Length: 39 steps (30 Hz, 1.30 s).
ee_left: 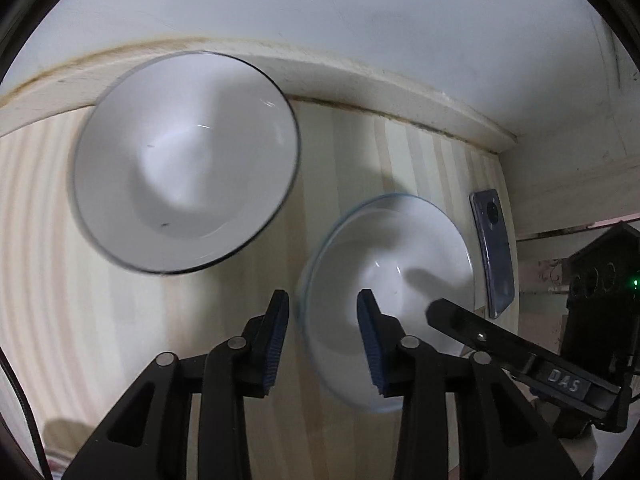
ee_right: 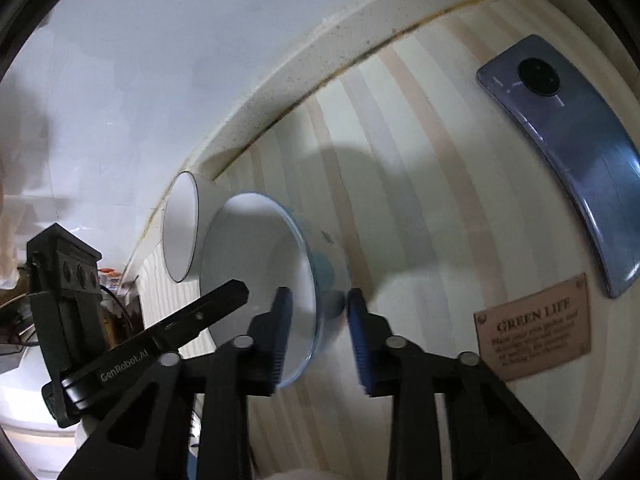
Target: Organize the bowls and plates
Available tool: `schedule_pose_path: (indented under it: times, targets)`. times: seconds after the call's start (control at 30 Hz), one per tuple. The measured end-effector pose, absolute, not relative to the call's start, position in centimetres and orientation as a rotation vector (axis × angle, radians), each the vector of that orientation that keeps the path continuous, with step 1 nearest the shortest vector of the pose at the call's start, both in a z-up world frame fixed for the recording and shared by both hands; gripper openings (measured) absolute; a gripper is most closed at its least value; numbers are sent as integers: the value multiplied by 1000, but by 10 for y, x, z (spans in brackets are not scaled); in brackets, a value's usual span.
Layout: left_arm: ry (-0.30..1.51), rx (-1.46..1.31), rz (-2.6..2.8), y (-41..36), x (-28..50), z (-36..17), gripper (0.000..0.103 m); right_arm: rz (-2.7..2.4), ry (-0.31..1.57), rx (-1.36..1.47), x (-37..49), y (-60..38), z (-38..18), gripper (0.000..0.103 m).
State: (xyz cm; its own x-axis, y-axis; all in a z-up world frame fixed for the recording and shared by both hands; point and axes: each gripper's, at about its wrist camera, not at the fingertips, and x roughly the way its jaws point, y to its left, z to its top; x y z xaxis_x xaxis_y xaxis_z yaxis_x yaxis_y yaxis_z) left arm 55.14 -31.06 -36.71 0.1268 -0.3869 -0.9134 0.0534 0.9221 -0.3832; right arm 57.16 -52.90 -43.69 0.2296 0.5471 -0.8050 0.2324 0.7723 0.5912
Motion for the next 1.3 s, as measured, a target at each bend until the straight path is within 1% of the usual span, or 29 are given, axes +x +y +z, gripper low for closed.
schedule_pose_path:
  times: [0.03,0.07,0.33,0.63,0.97,1.3]
  targets:
    - [1405,-276,-323,-311,550,-367,26,235,1347,695,572,-529,-439,22]
    - [1397,-270,-322,-312,550,-367,26,236,1343,692,572,-529,-441,21]
    - [1367,-252,-314,-314,543,-364,25,232,1332,663,565,-530,-439,21]
    - [1308,-213,-338,-318,521,-334,25,235,1296,606,544,-527,-416,21]
    - [1258,-191,-372,-312,474,-296,25,242,1253,577,498,-521,-380,21]
    - [1249,-173,-423,-305,408,-270,25,244,1239,556,425,-508,-345,21]
